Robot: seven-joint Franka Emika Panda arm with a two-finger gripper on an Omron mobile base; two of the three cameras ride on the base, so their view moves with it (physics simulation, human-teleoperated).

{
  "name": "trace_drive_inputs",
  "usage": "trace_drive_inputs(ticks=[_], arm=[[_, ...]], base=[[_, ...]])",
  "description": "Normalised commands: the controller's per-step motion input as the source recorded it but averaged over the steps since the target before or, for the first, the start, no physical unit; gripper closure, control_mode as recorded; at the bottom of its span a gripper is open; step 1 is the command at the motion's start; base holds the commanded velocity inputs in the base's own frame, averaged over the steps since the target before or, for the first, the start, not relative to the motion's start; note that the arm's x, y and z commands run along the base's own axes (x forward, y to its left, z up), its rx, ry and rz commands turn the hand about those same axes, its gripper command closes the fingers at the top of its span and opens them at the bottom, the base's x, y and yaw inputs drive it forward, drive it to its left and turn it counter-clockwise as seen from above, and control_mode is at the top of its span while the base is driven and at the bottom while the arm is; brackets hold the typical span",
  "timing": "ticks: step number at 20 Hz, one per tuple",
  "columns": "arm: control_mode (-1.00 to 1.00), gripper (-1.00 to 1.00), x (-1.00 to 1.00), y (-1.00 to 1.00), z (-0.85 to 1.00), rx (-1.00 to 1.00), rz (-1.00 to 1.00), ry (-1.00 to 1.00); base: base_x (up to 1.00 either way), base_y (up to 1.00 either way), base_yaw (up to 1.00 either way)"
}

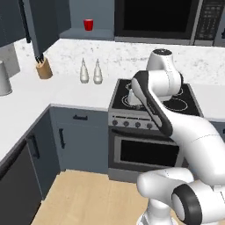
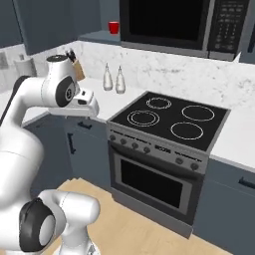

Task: Gather all objects into one cabinet and sort the glasses and bowls to opposite sides.

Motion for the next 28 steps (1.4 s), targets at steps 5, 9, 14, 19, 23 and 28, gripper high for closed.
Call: trace_drive_inputs(ticks=[5,9,14,19,23,28], arm=[[1.00,-1.00,0.00,0.00,0.00,0.00,0.00,0.00],[1.00,-1.00,0.00,0.00,0.00,0.00,0.00,0.00],[1.00,-1.00,0.00,0.00,0.00,0.00,0.00,0.00],[1.00,-1.00,0.00,0.00,0.00,0.00,0.00,0.00],[1.00,-1.00,0.00,0.00,0.00,0.00,0.00,0.00],[1.00,-1.00,0.00,0.00,0.00,0.00,0.00,0.00]], base=[[0.77,0.36,-0.36],[0.42,0.70,-0.17],[0.39,0.92,-0.14],[0.67,0.35,-0.23],[0.96,-0.02,-0.35],[0.93,-0.01,-0.42]])
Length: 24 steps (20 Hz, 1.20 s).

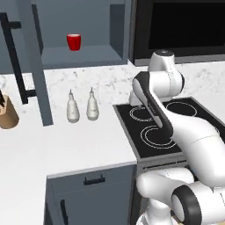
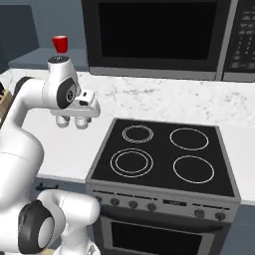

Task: Gather all objects into one cabinet and sort the glasses and bowls to opposite sides.

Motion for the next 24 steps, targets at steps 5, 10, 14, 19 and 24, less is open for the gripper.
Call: trace_drive_inputs(ticks=[5,10,14,19,24], arm=[[1.00,-1.00,0.00,0.00,0.00,0.00,0.00,0.00],[1.00,-1.00,0.00,0.00,0.00,0.00,0.00,0.00],[1.00,-1.00,0.00,0.00,0.00,0.00,0.00,0.00],[1.00,-1.00,0.00,0.00,0.00,0.00,0.00,0.00],[1.00,-1.00,0.00,0.00,0.00,0.00,0.00,0.00]], base=[[0.40,0.36,-0.29],[0.00,0.77,-0.15],[0.00,0.94,-0.08],[0.08,0.38,-0.02],[0.09,0.00,0.00]])
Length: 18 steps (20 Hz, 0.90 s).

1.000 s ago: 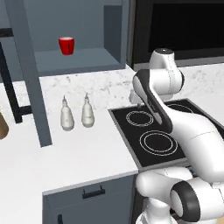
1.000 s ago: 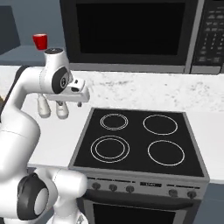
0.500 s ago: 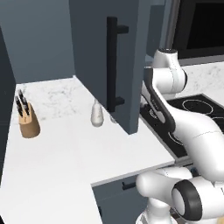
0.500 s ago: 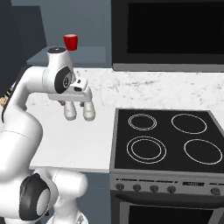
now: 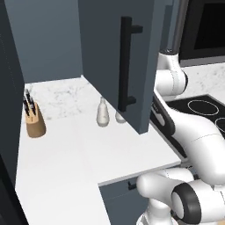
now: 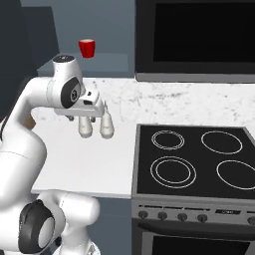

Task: Gather all objects into one cabinet and sort the glasses and bowls to opposite sides.

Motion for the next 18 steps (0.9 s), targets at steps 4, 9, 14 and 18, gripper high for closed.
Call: trace_drive_inputs(ticks=[4,9,14,18], arm=[[1.00,-1.00,0.00,0.00,0.00,0.00,0.00,0.00],[1.00,-1.00,0.00,0.00,0.00,0.00,0.00,0.00],[1.00,-1.00,0.00,0.00,0.00,0.00,0.00,0.00],[1.00,-1.00,0.00,0.00,0.00,0.00,0.00,0.00]], base=[[0.81,0.00,0.00],[0.91,0.00,0.00],[0.05,0.00,0.00],[0.00,0.00,0.00]])
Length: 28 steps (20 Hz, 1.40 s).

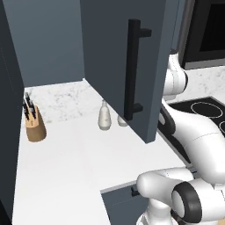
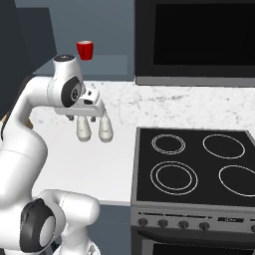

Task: Gather all objects into one cabinet and sort the glasses and bowls to opposite sides.

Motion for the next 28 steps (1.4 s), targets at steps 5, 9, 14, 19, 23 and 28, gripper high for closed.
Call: trace_drive_inputs(ticks=[5,9,14,19,23,28], arm=[[1.00,-1.00,0.00,0.00,0.00,0.00,0.00,0.00],[1.00,-1.00,0.00,0.00,0.00,0.00,0.00,0.00],[1.00,-1.00,0.00,0.00,0.00,0.00,0.00,0.00],[1.00,-1.00,0.00,0.00,0.00,0.00,0.00,0.00],[-1.00,-1.00,0.00,0.00,0.00,0.00,0.00,-0.01],[-1.00,-1.00,-0.14,0.00,0.32,0.00,0.00,-0.15]], base=[[0.00,0.00,0.00],[0.00,0.00,0.00],[0.00,0.00,0.00],[0.00,0.00,0.00],[0.00,0.00,0.00],[0.00,0.00,0.00]])
